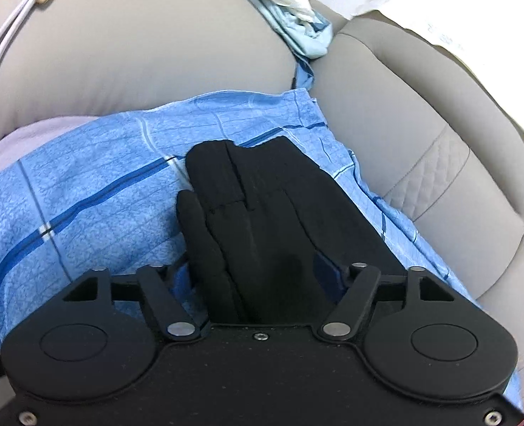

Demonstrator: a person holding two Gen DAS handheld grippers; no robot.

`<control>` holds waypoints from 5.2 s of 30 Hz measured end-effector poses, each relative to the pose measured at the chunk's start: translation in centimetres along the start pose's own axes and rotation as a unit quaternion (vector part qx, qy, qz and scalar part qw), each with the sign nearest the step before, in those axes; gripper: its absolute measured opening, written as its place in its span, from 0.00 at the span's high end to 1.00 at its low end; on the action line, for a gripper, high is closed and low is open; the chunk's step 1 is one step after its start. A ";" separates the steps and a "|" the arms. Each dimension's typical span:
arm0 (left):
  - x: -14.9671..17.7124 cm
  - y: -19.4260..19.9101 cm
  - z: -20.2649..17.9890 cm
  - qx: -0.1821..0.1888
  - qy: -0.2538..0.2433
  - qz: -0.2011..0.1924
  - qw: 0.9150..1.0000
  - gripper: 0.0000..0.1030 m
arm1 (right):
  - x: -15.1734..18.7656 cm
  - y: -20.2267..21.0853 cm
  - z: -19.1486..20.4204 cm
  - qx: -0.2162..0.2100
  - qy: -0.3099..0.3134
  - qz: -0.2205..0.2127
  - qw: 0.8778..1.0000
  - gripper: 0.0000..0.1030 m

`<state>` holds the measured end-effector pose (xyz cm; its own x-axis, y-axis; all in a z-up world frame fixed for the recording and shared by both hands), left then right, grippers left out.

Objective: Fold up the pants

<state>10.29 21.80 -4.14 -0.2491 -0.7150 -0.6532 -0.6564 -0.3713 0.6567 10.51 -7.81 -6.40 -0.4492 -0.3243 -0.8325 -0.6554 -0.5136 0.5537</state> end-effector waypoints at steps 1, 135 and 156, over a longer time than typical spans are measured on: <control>0.0 -0.1 -0.3 0.001 -0.005 -0.001 1.000 0.26 | -0.1 -0.1 0.4 -0.005 0.004 0.001 1.000 0.00; 14.1 -2.9 -29.1 0.165 -0.377 0.108 0.905 0.73 | 2.1 6.0 -32.8 -0.029 -0.268 -0.043 0.962 0.60; -0.2 -15.3 -27.6 -0.007 -0.335 0.033 0.942 0.76 | -11.6 -11.9 -27.3 -0.067 -0.186 -0.003 0.980 0.69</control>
<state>40.04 11.27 -3.66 -0.6858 -0.2043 -0.6985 -0.6149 -0.3506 0.7063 40.06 -19.59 -3.80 -0.6519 -0.0210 -0.7580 -0.5849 -0.6223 0.5203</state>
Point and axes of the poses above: each gripper's, at about its wrist camera, not at the fingertips, and y roughly against the way its jaws point, z to its left, x to its underside, the point moved 9 cm from there along -y, roughly the way its jaws point, and after that the axes turned 11 degrees about -x, right-handed, at the moved point
